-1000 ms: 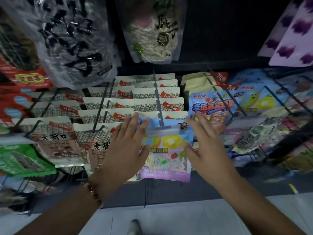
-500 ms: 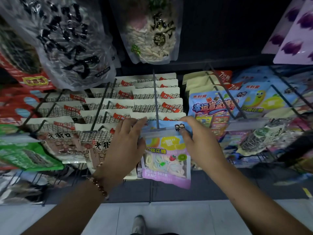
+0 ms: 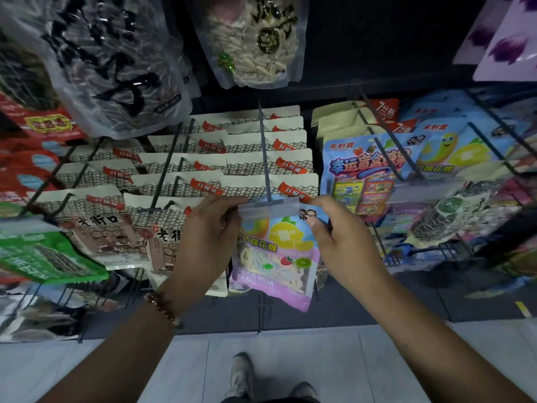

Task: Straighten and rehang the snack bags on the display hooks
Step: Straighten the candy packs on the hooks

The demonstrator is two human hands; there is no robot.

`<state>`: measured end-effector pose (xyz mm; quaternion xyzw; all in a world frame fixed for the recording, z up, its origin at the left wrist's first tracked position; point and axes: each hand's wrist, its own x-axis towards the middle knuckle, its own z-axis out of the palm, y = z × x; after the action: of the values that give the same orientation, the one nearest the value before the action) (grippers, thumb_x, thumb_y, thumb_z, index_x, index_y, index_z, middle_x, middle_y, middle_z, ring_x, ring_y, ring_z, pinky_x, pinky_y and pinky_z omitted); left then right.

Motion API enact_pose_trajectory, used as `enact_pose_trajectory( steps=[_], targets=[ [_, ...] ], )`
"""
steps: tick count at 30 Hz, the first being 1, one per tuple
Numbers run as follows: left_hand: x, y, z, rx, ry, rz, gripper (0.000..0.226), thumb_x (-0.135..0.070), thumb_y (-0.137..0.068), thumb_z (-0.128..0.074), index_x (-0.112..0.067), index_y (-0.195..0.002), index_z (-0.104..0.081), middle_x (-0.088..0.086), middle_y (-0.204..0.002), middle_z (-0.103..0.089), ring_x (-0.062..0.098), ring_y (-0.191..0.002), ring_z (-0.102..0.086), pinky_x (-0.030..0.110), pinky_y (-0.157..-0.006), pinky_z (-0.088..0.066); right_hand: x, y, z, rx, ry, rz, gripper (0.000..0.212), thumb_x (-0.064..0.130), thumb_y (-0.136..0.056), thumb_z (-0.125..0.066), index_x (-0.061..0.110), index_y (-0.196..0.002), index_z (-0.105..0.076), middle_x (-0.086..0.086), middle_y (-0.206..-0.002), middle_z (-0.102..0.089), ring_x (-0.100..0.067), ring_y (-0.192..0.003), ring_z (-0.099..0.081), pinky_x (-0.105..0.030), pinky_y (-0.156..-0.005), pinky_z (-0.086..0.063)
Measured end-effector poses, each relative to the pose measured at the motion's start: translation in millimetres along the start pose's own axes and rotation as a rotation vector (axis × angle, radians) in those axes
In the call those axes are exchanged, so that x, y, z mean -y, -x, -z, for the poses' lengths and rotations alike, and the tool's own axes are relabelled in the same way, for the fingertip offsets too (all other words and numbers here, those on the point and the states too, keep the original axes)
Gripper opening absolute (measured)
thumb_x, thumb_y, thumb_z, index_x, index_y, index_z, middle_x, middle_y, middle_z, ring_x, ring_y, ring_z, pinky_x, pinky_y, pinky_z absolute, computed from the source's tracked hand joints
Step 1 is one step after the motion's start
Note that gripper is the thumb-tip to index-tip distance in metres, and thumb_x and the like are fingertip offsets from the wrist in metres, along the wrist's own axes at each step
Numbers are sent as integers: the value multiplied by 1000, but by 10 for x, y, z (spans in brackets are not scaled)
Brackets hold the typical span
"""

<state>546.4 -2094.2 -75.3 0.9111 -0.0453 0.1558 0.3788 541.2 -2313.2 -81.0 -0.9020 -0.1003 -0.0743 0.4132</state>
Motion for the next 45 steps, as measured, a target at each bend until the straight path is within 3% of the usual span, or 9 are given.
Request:
enact_pose_trajectory(
  steps=[5, 8, 13, 17, 22, 27, 31, 35, 45],
  targets=[
    [63, 25, 22, 52, 194, 84, 17, -9, -94, -59, -21, -100, -70, -8, -99, -62, 11, -94, -62, 23, -79, -49, 24, 100, 31, -27, 32, -32, 18, 23, -100, -50, 24, -117, -56, 18, -67, -45, 3, -62, -50, -13, -51, -33],
    [126, 130, 23, 152, 226, 74, 11, -21, -95, -61, -23, -94, -71, -10, -99, -63, 3, -94, -60, 22, -77, -47, -15, 192, 49, -45, 49, -80, 12, 23, -99, -52, 27, -109, -57, 17, -69, -48, 2, -62, -51, -16, -50, -30],
    [247, 271, -26, 334, 230, -54, 15, -18, -96, -60, -26, -95, -72, -13, -97, -63, 0, -93, -58, 11, -72, -43, -53, 390, 41, -72, 62, -168, 11, 19, -97, -54, 22, -106, -60, 8, -89, -58, -9, -79, -54, -32, -66, -42],
    [383, 256, -61, 494, 236, -154, 11, -23, -95, -61, -32, -94, -66, -18, -94, -61, 3, -89, -59, 27, -72, -48, 6, 586, -41, -145, 84, -273, 11, 17, -96, -57, 23, -103, -63, 6, -98, -64, -11, -89, -61, -38, -77, -52],
    [536, 135, -174, 712, 7, -413, 12, -34, -94, -54, -25, -87, -57, -10, -80, -54, 12, -79, -55, 38, -69, -48, 51, 763, -203, -217, 206, -370, 14, 12, -92, -63, 26, -94, -62, 5, -90, -65, -18, -82, -63, -33, -71, -50],
    [560, 159, -291, 729, 27, -413, 29, -33, -99, -49, -18, -74, -47, -3, -69, -49, 14, -68, -49, 39, -62, -44, 162, 924, -207, -259, 263, -411, 5, 18, -91, -64, 23, -92, -67, 7, -89, -67, -10, -81, -62, -13, -69, -45],
    [387, 113, -353, 698, 142, -408, 35, -33, -98, -48, -20, -66, -41, -3, -64, -42, 8, -60, -44, 38, -58, -38, 164, 991, -82, -315, 256, -449, 10, 22, -92, -63, 25, -101, -67, 6, -92, -69, -14, -83, -65, -32, -68, -52],
    [183, 64, -483, 727, 135, -424, 31, -35, -98, -48, -16, -76, -58, -2, -70, -53, 10, -65, -51, 38, -61, -43, 90, 1086, 29, -362, 262, -456, 13, 18, -93, -63, 23, -105, -65, 6, -94, -68, -15, -84, -65, -29, -65, -50],
    [-732, 240, -1229, 743, 93, -477, 26, -36, -100, -49, -19, -93, -67, -6, -80, -58, 10, -75, -56, 36, -67, -48, -633, 1528, 832, -411, 155, -450, 20, 24, -94, -61, 39, -84, -53, 14, -82, -62, -13, -80, -60, -23, -63, -44]
  ],
)
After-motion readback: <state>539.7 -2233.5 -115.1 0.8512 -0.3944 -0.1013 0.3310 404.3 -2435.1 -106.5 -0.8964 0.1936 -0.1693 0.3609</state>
